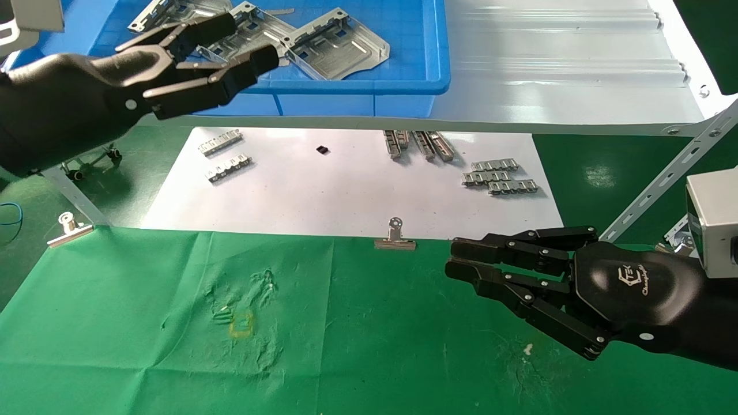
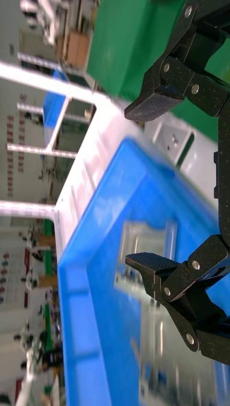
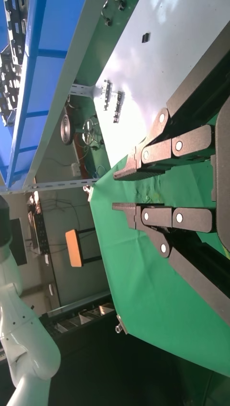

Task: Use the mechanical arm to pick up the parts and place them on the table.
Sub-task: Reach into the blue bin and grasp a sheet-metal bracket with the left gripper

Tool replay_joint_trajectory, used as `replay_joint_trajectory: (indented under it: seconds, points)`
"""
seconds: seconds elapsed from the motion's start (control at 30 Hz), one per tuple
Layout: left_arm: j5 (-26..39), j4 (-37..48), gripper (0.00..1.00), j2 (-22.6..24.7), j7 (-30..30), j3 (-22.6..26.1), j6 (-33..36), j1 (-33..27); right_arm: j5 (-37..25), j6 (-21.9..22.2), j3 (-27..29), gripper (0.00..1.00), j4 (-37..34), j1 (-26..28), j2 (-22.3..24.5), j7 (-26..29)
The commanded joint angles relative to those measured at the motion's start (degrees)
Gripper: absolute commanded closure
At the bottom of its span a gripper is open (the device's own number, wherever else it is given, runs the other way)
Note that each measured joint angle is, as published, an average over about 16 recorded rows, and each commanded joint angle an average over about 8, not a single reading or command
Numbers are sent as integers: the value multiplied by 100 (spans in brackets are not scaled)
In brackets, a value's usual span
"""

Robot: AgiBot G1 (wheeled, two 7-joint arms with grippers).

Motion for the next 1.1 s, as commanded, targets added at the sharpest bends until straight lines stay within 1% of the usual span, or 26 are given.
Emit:
replay_joint_trajectory:
  seconds: [0.03, 0.33, 0.53, 0.87, 1.1]
  points:
    - [145, 152, 0, 56, -72, 62, -142, -210, 0, 0, 0, 100, 0, 0, 0, 0]
    - [1014, 656, 0, 83, -773, 541, -500, -1094, 0, 0, 0, 100, 0, 0, 0, 0]
    - [1514, 1192, 0, 163, -1155, 787, -748, -1629, 0, 0, 0, 100, 0, 0, 0, 0]
    - [2026, 2393, 0, 415, -1260, 1050, -794, -2441, 0, 0, 0, 100, 0, 0, 0, 0]
    - [2320, 3375, 0, 699, -1115, 1193, -957, -2908, 0, 0, 0, 100, 0, 0, 0, 0]
